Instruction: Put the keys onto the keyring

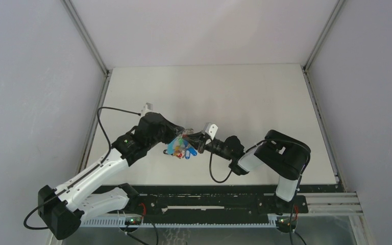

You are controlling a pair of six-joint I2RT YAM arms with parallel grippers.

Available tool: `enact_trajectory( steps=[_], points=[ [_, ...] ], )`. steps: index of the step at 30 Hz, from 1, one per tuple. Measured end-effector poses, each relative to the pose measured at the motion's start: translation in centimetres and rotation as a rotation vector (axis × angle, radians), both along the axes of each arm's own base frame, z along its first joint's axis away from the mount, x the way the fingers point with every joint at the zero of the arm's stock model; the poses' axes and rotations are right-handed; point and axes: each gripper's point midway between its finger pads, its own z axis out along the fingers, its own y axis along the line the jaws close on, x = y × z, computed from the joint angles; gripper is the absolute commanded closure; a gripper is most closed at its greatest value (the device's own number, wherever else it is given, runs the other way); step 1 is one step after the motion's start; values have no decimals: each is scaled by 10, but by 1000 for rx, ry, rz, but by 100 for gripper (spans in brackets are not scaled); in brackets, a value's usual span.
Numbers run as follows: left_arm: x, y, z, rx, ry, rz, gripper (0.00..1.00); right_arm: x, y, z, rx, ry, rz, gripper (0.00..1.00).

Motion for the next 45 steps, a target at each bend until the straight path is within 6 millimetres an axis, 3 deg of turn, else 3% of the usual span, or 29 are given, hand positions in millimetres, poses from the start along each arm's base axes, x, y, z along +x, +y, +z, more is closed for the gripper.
enact_trajectory(
  steps=[2, 10, 17, 22, 27, 30, 37, 45],
  points=[
    [-1, 2, 0, -4, -6, 4, 99, 1, -1, 0, 0, 3, 0, 100],
    [-4, 13, 9, -17, -60, 31, 73, -1, -26, -5, -41, 47, 0, 100],
    [-3, 19, 8, 18, -149, 6, 52, -6, -46, 19, -120, 52, 18, 100],
    [-3, 24, 15, 143, -304, -97, 44, -4, -55, 25, -259, 60, 67, 100],
    [-6, 18, 41, 295, -551, -287, 44, 4, -68, 42, -389, 57, 104, 100],
    [-10, 6, 47, 369, -677, -426, 44, 4, -75, 49, -455, 55, 137, 100],
    [-16, -17, 20, 432, -796, -633, 45, -7, -90, 41, -559, 82, 201, 100],
    [-23, -34, -10, 383, -894, -719, 44, -13, -95, 46, -604, 88, 228, 100]
  ],
)
